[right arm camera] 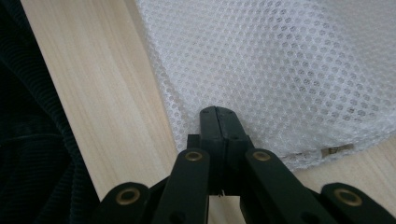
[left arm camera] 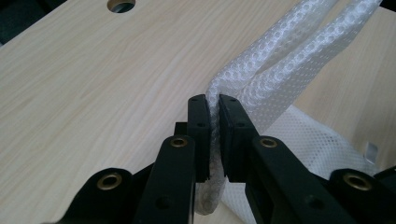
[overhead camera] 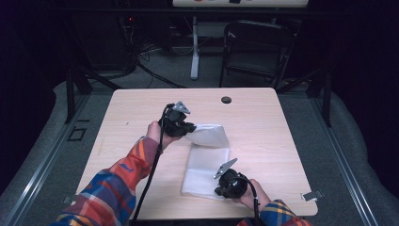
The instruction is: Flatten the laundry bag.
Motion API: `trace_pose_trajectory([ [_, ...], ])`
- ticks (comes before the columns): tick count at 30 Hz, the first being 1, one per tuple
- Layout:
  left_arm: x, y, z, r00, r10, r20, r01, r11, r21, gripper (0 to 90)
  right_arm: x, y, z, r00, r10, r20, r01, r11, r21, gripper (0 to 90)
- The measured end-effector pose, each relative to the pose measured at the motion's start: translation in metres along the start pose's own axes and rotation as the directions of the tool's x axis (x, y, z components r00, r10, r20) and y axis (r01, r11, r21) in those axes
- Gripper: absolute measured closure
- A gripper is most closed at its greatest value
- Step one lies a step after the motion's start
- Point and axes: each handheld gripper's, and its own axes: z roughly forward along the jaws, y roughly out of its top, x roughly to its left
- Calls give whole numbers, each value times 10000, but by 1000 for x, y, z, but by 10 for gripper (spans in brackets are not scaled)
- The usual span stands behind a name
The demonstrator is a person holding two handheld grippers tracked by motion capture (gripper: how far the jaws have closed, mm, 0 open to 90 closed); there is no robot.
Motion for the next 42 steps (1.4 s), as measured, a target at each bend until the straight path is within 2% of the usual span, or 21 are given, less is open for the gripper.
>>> trace_pose_trajectory([
  [10, 13, 14, 4, 9985, -45, -537, 46, 10000, 7, 835, 1, -1, -2, 9997, -171, -181, 176, 9995, 276, 900],
  [17, 24, 16, 8, 9968, -379, -700, 377, 9993, -54, 834, 1, -1, -2, 9987, -305, -414, 319, 9989, 345, 900],
  [25, 31, 19, 12, 9949, -454, -899, 452, 9990, -41, 833, 2, -1, -2, 9984, -309, -480, 329, 9986, 410, 900],
  [27, 34, 20, 14, 9926, -434, -1136, 437, 9990, 9, 832, 3, -1, -2, 9982, -394, -442, 413, 9982, 432, 900],
  [35, 42, 23, 20, 9895, -463, -1369, 492, 9986, 182, 831, 3, -1, -2, 9984, -339, -459, 361, 9983, 463, 900],
  [42, 47, 28, 31, 9842, -435, -1717, 507, 9980, 378, 831, 3, -1, -1, 9983, -314, -482, 333, 9987, 391, 900],
])
